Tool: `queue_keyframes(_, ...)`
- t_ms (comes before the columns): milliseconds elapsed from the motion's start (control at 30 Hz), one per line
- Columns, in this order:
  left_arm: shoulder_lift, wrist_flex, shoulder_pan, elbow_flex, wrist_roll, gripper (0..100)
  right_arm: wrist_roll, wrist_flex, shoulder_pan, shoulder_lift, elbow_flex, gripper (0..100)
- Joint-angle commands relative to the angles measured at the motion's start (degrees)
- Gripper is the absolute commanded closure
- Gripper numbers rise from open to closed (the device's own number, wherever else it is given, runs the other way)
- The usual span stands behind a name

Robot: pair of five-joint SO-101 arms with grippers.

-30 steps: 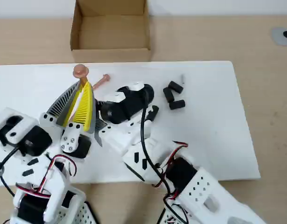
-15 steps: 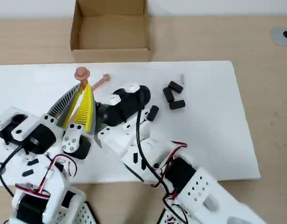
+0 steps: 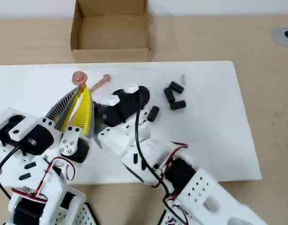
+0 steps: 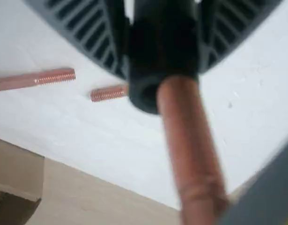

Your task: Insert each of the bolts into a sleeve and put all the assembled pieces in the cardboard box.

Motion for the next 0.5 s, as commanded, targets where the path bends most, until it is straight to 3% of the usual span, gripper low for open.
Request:
queue_keyframes(0, 0.57, 2.2, -0.18, -1.23, 0.62, 99, 0.62, -1.32, -0.13, -0.31, -4.26, 98.9)
queue_keyframes(467, 0.04, 5.71, -0.26, -1.85, 0.62, 99, 0.7, -1.32, -0.13, 0.04, -4.26, 98.9)
